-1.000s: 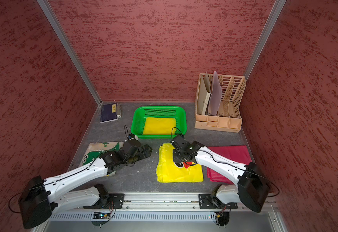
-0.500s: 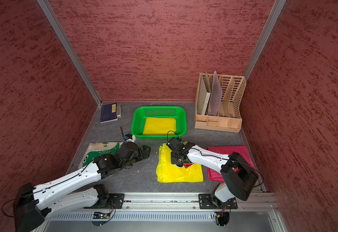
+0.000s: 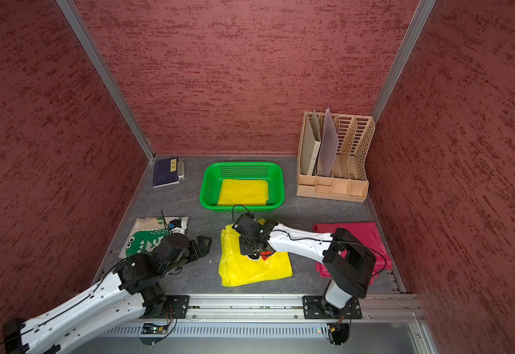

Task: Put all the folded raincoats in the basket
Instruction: Move the raincoat to the center of the board, then pick up the raincoat from the center of the board.

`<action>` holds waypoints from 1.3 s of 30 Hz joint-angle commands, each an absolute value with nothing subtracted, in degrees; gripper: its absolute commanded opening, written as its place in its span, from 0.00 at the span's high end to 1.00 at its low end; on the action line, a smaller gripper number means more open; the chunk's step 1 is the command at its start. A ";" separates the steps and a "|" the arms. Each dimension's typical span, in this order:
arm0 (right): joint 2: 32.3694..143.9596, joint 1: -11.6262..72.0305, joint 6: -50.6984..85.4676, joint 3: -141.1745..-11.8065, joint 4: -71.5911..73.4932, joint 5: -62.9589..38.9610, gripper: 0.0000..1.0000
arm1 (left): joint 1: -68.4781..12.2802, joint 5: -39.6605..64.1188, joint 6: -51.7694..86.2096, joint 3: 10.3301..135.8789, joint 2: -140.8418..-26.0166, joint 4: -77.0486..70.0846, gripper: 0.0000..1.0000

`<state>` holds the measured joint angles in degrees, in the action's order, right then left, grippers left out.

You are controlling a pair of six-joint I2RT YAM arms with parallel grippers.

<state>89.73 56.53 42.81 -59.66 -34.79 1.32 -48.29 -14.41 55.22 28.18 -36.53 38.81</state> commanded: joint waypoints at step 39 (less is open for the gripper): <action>76.59 26.93 27.81 -35.63 -28.34 -14.01 0.29 | -53.04 1.91 56.52 22.02 -68.50 8.77 0.04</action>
